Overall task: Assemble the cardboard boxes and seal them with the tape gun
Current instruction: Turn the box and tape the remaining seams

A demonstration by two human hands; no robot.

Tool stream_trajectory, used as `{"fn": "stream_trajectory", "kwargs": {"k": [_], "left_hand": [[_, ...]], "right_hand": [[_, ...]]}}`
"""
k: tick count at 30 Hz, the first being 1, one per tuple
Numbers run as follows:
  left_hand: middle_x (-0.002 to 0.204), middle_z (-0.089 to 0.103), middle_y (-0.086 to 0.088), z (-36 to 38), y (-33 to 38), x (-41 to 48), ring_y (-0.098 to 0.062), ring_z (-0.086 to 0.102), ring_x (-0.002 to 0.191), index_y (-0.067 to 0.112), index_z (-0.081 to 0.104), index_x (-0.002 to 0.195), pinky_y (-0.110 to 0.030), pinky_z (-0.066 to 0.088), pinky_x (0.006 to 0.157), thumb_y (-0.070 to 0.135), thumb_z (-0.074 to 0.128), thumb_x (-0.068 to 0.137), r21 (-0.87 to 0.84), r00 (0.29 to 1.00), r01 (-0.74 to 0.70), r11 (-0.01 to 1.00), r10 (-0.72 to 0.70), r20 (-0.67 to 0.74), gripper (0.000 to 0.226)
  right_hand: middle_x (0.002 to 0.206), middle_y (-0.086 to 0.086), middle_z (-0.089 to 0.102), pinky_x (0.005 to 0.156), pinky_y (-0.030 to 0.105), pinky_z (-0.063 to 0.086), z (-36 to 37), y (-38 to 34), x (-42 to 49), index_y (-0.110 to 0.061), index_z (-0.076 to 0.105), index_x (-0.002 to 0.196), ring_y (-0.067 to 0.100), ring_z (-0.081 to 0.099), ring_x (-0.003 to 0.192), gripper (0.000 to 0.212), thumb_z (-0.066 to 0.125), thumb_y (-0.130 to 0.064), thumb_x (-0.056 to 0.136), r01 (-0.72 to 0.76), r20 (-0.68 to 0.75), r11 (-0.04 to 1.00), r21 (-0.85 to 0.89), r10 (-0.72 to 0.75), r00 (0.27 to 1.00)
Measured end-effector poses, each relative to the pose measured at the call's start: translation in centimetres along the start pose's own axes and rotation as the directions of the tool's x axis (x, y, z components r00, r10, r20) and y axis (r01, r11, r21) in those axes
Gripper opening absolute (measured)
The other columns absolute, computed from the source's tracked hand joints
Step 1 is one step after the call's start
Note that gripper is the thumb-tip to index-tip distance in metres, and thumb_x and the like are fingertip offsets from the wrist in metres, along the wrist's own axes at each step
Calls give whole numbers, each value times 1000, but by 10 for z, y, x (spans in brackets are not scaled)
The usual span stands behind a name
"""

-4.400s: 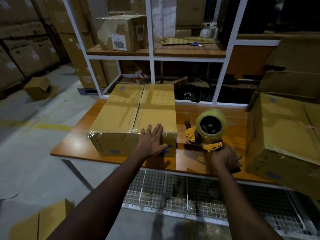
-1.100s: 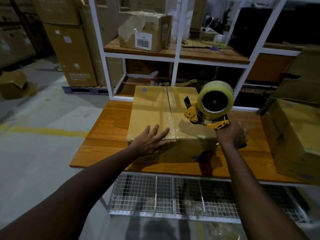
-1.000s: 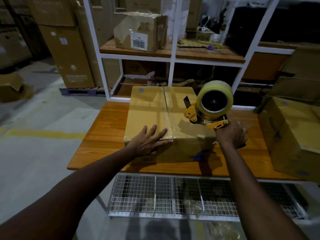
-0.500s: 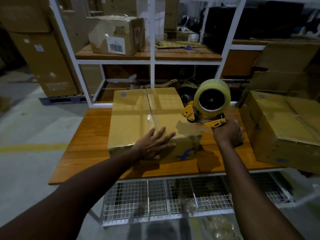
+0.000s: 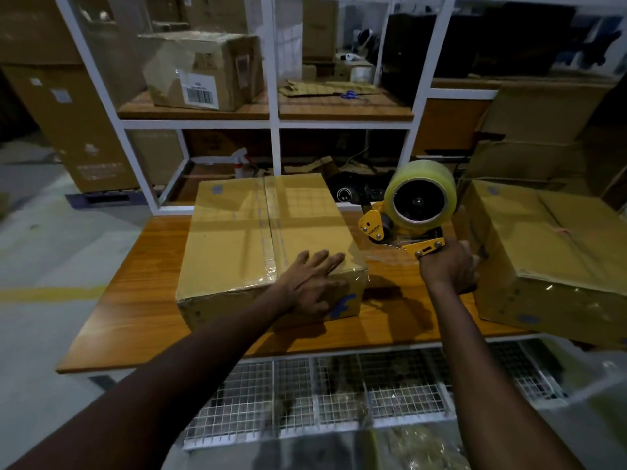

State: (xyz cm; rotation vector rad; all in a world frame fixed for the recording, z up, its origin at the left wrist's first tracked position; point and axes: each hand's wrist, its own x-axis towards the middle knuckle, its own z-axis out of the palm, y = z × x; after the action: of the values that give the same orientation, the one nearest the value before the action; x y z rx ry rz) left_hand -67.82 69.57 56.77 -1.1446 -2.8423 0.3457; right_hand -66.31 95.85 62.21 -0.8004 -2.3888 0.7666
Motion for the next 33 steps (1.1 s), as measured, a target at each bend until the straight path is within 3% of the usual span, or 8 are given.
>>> {"fn": "stream_trajectory", "kwargs": {"k": [4,7,11,15,19,22,28,33], "left_hand": [[162,19,-6,-10,37,20,-29,22,144,24,60,131,-55,18,116,60,41,79,-367,957,206,907,-265,-117,66],[152,39,-7,-8,68,40,-24,33,138,19,61,111,-57,23,114,68,43,79,-571,822,341,747,-531,-204,61],[149,39,-15,-4,88,68,-32,31,139,11,48,123,-53,23,114,82,38,73,-522,666,587,619,-736,-124,88],[123,51,-11,-2,92,81,-31,46,117,12,49,113,-49,37,100,68,53,78,-453,600,659,600,-783,-164,66],[118,52,-3,-2,80,70,-23,48,107,19,47,113,-38,39,88,58,60,85,-380,667,631,676,-723,-179,50],[133,49,-2,-6,66,60,-24,46,117,24,45,128,-37,38,93,48,59,91,-309,743,601,737,-658,-123,46],[154,33,-3,-10,60,48,-28,35,134,29,38,145,-44,34,103,40,52,97,-274,800,571,774,-600,-25,51],[131,46,-6,-15,73,9,-25,45,115,20,50,123,-41,37,90,71,24,82,-289,784,590,754,-621,-20,70]], "right_hand": [[115,11,58,93,53,42,5,3,17,-21,69,89,42,47,113,16,63,-35,89,26,20,999,22,-26,999],[112,9,59,91,56,43,10,6,30,-23,68,87,41,48,111,15,64,-37,87,54,56,998,40,-56,997],[114,9,59,93,53,41,15,5,48,-21,69,88,40,48,112,15,64,-35,87,96,85,993,65,-101,991],[119,9,57,94,51,36,18,4,61,-19,71,93,41,47,115,17,64,-34,89,115,117,991,68,-122,986],[118,9,57,93,50,36,24,5,71,-20,71,95,41,45,116,19,61,-37,91,140,146,986,92,-152,977],[118,8,58,94,50,36,29,4,73,-22,71,95,40,46,116,20,61,-38,90,151,171,982,117,-170,971],[119,7,59,94,50,36,33,2,72,-24,71,93,39,45,115,20,62,-42,88,171,206,974,150,-200,958],[119,7,58,95,49,34,31,-1,63,-24,70,93,39,45,116,17,63,-38,87,160,227,966,205,-205,952]]}}
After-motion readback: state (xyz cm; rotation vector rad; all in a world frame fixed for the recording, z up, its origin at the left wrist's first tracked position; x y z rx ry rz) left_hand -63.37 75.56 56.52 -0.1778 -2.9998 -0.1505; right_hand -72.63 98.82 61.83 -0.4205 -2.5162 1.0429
